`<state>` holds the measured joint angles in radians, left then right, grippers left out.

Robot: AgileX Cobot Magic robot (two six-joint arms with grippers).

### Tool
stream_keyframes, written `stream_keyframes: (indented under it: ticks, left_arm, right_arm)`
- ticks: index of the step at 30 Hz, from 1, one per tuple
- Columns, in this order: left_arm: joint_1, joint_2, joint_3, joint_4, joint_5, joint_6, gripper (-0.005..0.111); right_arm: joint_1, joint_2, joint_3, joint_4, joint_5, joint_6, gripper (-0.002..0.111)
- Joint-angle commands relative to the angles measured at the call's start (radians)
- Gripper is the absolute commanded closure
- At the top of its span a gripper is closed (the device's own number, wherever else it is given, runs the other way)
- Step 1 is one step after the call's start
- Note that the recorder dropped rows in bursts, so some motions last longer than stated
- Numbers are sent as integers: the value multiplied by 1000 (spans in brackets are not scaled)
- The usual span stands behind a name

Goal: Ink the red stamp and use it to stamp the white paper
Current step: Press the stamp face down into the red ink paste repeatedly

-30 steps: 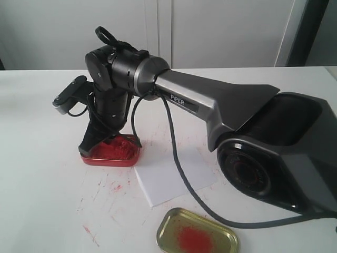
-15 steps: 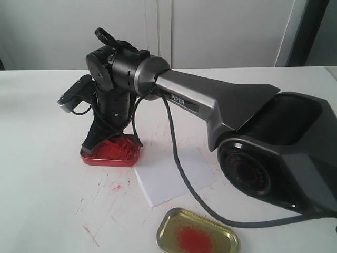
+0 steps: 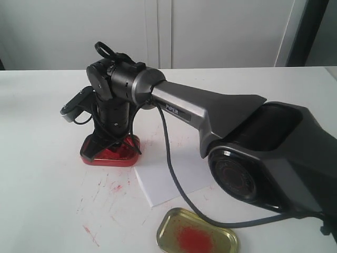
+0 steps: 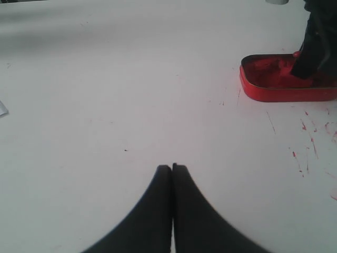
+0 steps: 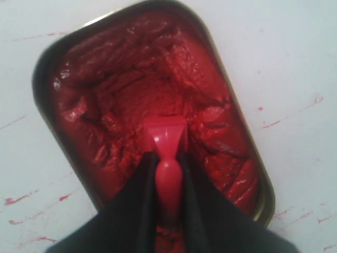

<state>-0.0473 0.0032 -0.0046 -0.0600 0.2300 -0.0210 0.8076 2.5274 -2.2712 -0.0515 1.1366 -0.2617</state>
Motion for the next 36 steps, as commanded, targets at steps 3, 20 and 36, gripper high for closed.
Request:
stream_keyframes:
  ticks: [3, 20, 36]
  left_arm:
    - [4, -3, 5, -10, 3, -1, 107]
    - [4, -3, 5, -10, 3, -1, 107]
    - [4, -3, 5, -10, 3, -1, 107]
  right_arm:
    - [-11, 44, 27, 3, 45, 5, 108]
    - [-11, -99, 11, 3, -3, 58, 108]
    - [-25, -92, 11, 37, -25, 86, 108]
